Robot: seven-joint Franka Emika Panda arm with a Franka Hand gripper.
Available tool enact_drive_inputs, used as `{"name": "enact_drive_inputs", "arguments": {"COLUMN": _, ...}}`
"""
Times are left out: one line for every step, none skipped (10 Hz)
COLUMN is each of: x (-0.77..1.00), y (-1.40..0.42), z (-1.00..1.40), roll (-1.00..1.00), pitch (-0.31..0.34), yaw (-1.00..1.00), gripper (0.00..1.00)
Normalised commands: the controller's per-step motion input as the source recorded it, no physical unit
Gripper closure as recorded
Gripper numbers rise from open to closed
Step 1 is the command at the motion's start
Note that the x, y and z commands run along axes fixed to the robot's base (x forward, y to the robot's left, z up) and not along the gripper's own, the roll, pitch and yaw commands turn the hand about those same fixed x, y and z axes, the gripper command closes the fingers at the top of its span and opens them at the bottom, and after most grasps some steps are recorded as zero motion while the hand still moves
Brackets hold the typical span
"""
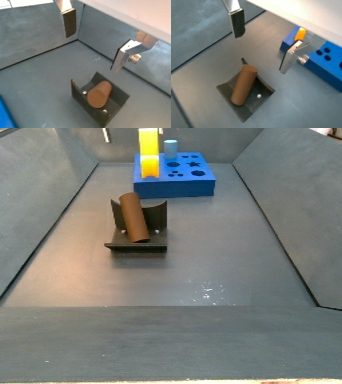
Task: Pick up the round object. Move up. Place the round object on the fixture. Regrasp the round object. Move to above the board. Insert the round object.
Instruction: Regrasp the round object.
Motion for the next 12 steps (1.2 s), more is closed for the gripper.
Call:
{"name": "enact_drive_inputs", "arguments": {"x": -0.01, "y": -0.02, "z": 0.01, "roll": 1.00, "pitch": -0.045, "yaw": 0.02, "gripper": 0.00}}
{"name": "enact_drive_inputs", "arguments": {"x": -0.01, "y": -0.02, "z": 0.01, "roll": 1.00, "pitch": -0.042, "yaw": 0.02, "gripper": 0.00}}
{"name": "enact_drive_inputs", "arguments": {"x": -0.01, "y": -0.02, "z": 0.01, "roll": 1.00, "pitch": -0.038, "yaw": 0.02, "gripper": 0.00}}
{"name": "enact_drive_inputs", "arguments": {"x": 0.00, "y": -0.02, "z": 0.01, "roll": 1.00, "pitch": -0.031, "yaw": 0.02, "gripper": 0.00}}
{"name": "enact_drive_inputs", "arguments": {"x": 0.00, "y": -0.03, "z": 0.01, "roll": 1.00, "pitch": -0.026, "yaw": 0.02, "gripper": 0.00}}
{"name": "enact_drive_inputs", "arguments": {"x": 0.01, "y": -0.03, "z": 0.00, "roll": 1.00, "pitch": -0.020, "yaw": 0.02, "gripper": 0.00}}
{"name": "enact_drive_inputs", "arguments": {"x": 0.01, "y": -0.03, "z": 0.00, "roll": 1.00, "pitch": -0.016, "yaw": 0.02, "gripper": 0.00}}
{"name": "enact_drive_inputs", "arguments": {"x": 0.02, "y": -0.03, "z": -0.01, "roll": 1.00, "pitch": -0.005, "yaw": 0.02, "gripper": 0.00}}
{"name": "enact_drive_inputs", "arguments": {"x": 0.02, "y": -0.03, "z": -0.01, "roll": 1.00, "pitch": 0.002, "yaw": 0.02, "gripper": 0.00}}
{"name": "enact_drive_inputs", "arguments": {"x": 0.04, "y": -0.03, "z": -0.01, "roll": 1.00, "pitch": 0.015, "yaw": 0.03, "gripper": 0.00}}
{"name": "enact_drive_inputs", "arguments": {"x": 0.04, "y": -0.03, "z": -0.01, "roll": 1.00, "pitch": 0.029, "yaw": 0.03, "gripper": 0.00}}
{"name": "enact_drive_inputs", "arguments": {"x": 0.05, "y": -0.03, "z": -0.01, "roll": 1.00, "pitch": 0.044, "yaw": 0.03, "gripper": 0.00}}
